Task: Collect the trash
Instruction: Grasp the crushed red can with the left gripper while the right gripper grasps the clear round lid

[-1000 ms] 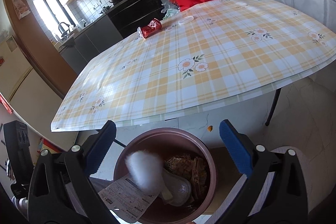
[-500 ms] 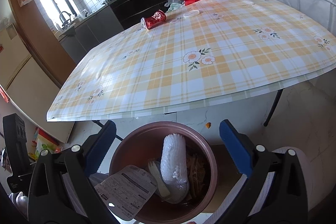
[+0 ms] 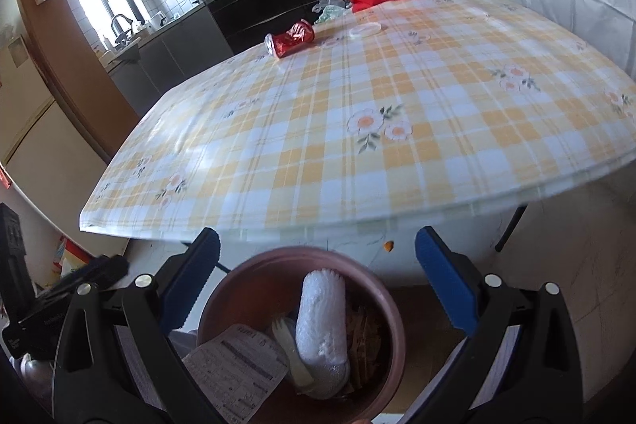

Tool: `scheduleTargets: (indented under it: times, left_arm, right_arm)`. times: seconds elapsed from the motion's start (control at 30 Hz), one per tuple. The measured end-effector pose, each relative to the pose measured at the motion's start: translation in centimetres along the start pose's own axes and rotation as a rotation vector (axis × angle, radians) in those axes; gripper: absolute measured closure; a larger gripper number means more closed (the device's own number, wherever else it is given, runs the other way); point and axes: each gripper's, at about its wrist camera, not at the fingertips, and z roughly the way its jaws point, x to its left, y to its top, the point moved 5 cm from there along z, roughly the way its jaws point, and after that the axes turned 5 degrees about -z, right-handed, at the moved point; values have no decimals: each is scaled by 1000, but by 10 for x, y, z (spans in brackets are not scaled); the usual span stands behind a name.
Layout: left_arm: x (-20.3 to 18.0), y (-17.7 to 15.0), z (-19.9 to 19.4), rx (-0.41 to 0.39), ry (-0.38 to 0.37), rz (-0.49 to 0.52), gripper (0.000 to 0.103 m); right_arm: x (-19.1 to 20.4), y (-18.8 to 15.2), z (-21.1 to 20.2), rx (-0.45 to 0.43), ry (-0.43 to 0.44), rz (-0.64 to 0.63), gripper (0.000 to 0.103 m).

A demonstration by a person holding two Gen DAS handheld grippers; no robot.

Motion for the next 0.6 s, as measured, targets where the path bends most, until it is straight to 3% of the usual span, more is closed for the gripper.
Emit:
scheduleTargets:
  times: [0.13,0.3,0.47,0.6]
  left_arm:
    - [2,42,4,-58,8,51,6]
    - [1,98,23,-104,14,114,6]
    - [-4,147,61,-121,13,152,6]
    - [-5,181,96,-115,3,129,6]
  right_arm:
    - [-8,42,9,-26,-2,-35,6]
    - [-16,104,41,-41,-47,-170,6]
    - [-30,166,100,-8,-71,-278,6]
    - [-45,215,172,56,-68,-374,6]
